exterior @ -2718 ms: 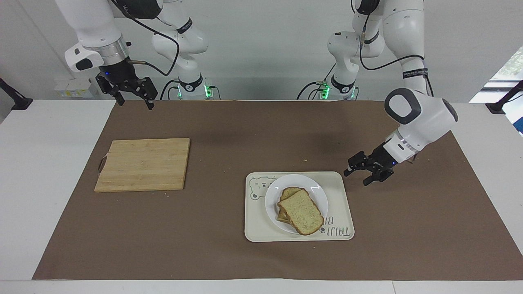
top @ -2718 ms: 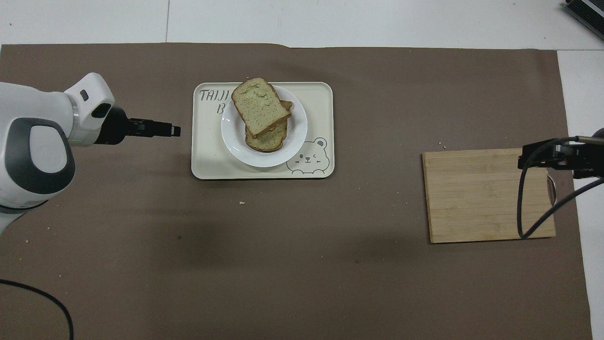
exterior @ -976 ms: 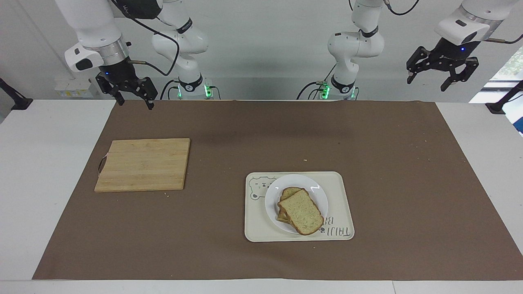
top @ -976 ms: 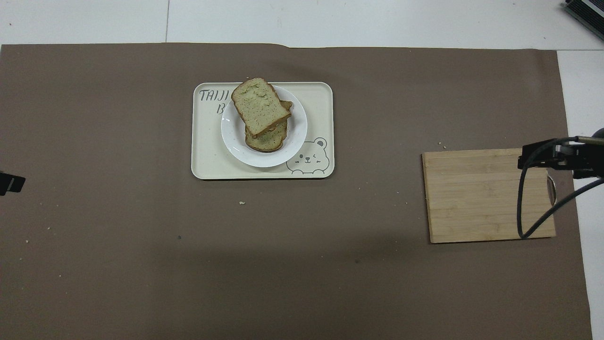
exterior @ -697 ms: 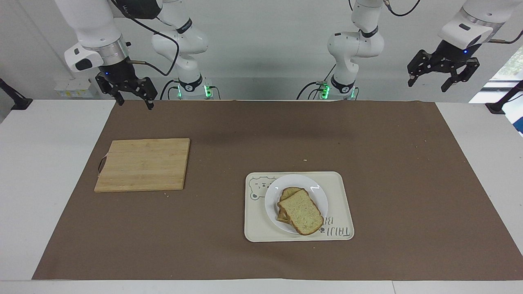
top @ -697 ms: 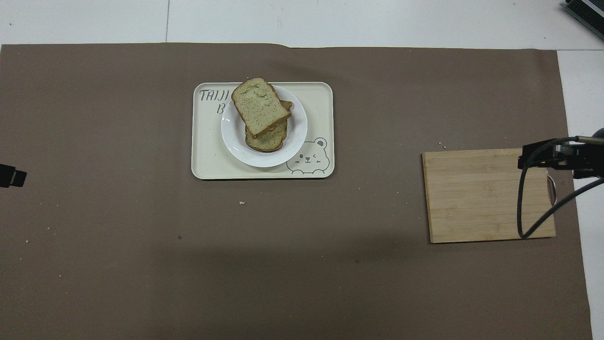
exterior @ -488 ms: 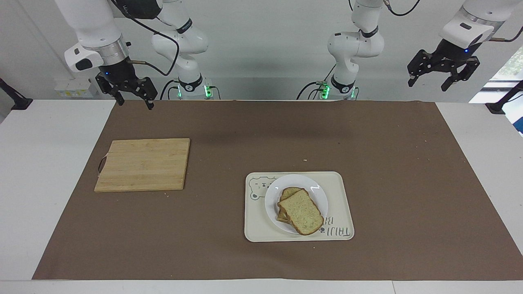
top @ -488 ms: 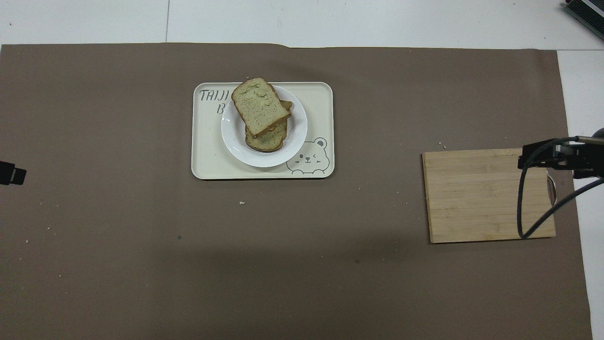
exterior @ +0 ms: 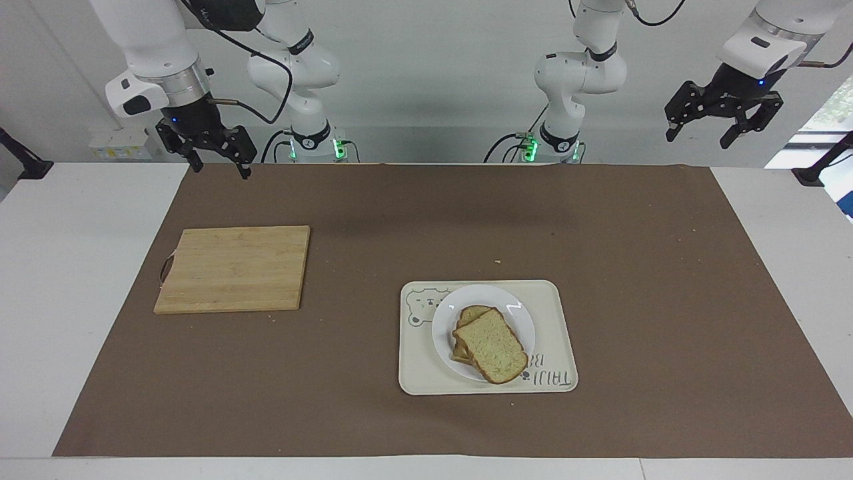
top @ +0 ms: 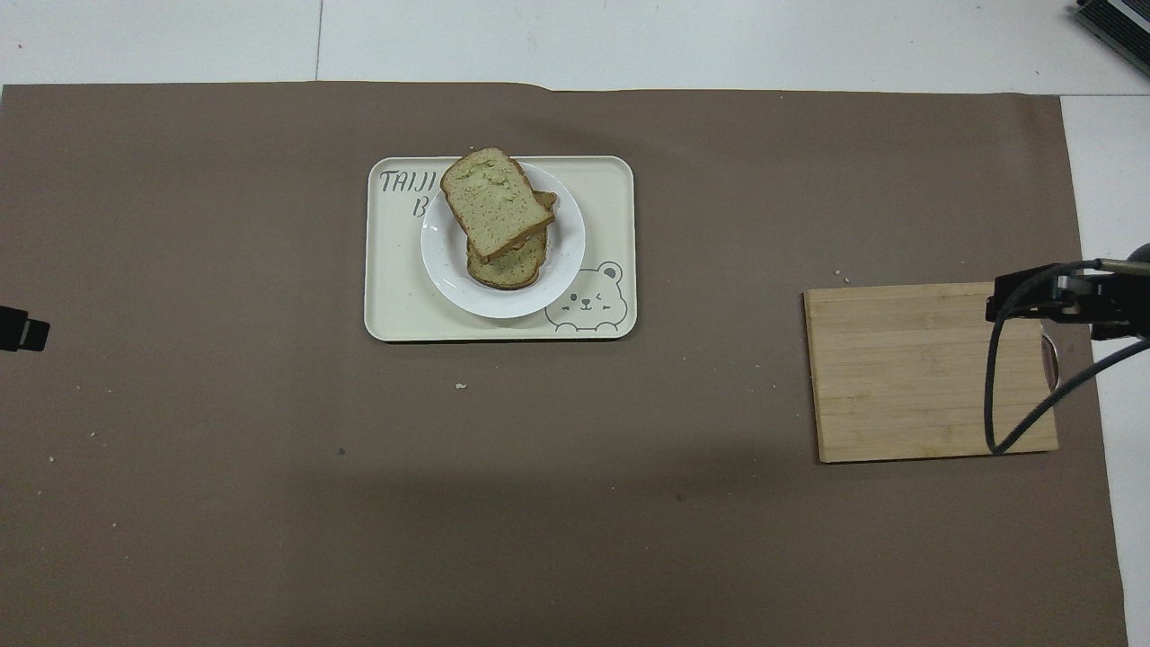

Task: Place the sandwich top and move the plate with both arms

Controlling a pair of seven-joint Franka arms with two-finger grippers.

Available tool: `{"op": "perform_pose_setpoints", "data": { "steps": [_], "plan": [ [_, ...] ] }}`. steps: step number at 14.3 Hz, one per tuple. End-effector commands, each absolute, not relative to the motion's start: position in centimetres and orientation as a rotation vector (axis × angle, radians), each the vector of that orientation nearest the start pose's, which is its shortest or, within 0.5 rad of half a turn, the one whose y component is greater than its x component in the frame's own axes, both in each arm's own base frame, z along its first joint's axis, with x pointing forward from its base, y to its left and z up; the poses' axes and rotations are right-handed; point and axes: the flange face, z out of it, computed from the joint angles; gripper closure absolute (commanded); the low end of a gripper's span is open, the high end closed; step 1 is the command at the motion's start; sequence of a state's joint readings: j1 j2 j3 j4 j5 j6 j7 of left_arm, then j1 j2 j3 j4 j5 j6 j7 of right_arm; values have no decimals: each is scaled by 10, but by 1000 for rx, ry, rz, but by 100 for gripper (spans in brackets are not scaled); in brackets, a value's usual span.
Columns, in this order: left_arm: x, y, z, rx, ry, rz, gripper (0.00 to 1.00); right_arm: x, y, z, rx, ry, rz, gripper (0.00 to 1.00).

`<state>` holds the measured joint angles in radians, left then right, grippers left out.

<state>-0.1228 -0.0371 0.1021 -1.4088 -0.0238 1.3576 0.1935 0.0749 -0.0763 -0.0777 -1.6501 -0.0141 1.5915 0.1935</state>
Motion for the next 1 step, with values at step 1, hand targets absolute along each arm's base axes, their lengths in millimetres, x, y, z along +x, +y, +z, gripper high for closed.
{"op": "perform_pose_setpoints", "data": {
  "steps": [1],
  "plan": [
    [516, -12, 705, -3136, 328, -1, 0, 534, -7, 633, -3116, 283, -25, 0]
  ]
}}
